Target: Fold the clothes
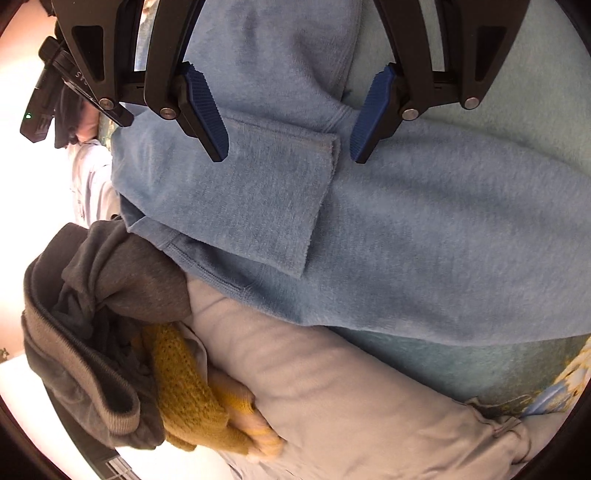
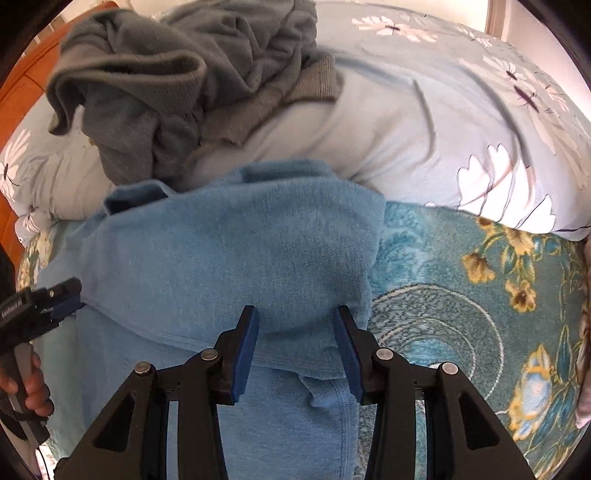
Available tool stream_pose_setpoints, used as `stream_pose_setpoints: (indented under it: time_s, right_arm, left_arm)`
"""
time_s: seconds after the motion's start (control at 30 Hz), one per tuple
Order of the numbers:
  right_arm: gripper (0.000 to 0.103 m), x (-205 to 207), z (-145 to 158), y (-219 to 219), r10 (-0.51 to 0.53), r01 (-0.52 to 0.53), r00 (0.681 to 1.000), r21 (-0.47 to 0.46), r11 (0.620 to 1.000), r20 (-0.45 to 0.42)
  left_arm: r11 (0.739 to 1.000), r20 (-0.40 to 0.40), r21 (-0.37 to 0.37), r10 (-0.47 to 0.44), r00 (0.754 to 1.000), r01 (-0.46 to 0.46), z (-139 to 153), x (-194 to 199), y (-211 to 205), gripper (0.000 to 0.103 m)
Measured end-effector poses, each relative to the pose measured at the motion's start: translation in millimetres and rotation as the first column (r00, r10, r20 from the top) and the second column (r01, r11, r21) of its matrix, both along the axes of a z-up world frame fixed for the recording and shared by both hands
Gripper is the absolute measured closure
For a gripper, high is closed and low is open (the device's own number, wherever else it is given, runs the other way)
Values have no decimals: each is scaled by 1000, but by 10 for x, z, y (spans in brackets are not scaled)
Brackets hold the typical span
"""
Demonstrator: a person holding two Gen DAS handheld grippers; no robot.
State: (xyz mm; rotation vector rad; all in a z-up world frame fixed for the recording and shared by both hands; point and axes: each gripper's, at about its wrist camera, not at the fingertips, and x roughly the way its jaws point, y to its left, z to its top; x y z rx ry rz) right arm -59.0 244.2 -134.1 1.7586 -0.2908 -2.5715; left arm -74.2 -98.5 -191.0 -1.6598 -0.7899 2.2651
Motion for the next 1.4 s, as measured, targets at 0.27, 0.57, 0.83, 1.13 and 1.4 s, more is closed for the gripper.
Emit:
stream_pose_setpoints:
  time_s: [0.27, 0.57, 0.83, 1.13, 1.4]
  right_arm:
    - [59, 105, 274, -109, -19, 20, 998, 16, 1000, -60]
    - [59, 258, 325, -154, -29, 30, 999, 18, 999, -39]
    - [59, 295, 470, -156, -27, 27, 999, 9, 1000, -39]
    - [59, 269, 599, -275, 11, -10, 998, 13, 1000, -57]
    - [59, 381, 647, -176, -20, 16, 996, -52, 999, -85]
  left_arm:
    - [934, -78, 3, 355, 932, -356, 219, 515, -1054, 31]
    - [654, -41, -34, 754, 655, -755, 38, 945, -2647, 32]
    - [594, -20, 89, 804, 595, -799, -147, 1028, -3057, 48]
    - [582, -23, 81, 813, 582, -809, -106, 1068, -3017, 100]
    - [802, -287, 107, 591, 753, -588, 948, 930, -2230, 100]
